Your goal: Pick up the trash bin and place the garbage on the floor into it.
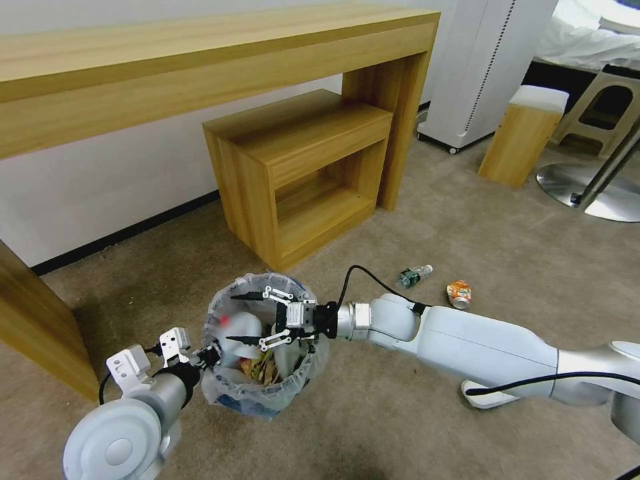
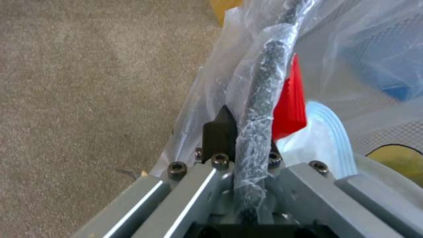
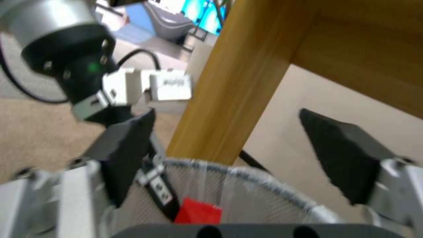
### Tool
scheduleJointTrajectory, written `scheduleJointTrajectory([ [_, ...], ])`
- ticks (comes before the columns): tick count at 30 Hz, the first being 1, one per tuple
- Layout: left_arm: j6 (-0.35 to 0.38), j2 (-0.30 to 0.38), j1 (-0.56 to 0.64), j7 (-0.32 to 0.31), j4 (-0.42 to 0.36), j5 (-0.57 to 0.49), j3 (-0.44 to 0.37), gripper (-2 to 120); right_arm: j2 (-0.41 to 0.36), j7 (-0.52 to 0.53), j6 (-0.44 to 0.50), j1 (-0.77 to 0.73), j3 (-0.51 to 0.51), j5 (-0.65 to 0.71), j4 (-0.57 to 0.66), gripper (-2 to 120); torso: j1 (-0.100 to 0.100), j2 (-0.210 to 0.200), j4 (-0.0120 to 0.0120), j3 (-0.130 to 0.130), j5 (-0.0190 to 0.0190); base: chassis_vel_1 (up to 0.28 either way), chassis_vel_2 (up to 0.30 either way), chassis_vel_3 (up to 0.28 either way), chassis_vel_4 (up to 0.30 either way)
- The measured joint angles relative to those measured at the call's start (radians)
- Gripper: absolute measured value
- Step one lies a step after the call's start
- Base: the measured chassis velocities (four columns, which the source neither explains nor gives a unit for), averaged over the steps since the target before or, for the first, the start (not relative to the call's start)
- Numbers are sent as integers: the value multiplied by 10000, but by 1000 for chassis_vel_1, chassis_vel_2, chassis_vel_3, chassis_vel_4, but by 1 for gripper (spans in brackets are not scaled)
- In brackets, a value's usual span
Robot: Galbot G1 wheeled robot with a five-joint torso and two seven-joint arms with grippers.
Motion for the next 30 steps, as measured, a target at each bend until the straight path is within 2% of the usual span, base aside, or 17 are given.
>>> scheduleJointTrajectory([
  [5, -10, -9, -5, 0, 35, 30, 14, 0, -18, 28, 3, -65, 170, 23, 105, 100, 0, 0, 0, 0, 0, 0, 0, 0, 0],
  [17, -31, 24, 40, -19, 33, 13, -78, 0, -151, -13, 12, -52, 411, 40, 209, 100, 0, -1, 0, 0, -1, 0, 0, 0, 0],
  [30, -48, 18, 19, -18, 199, 51, -81, 0, -553, 355, -40, -802, 1698, 353, 740, 100, -1, -1, 0, 0, -1, 0, 0, 0, 0],
])
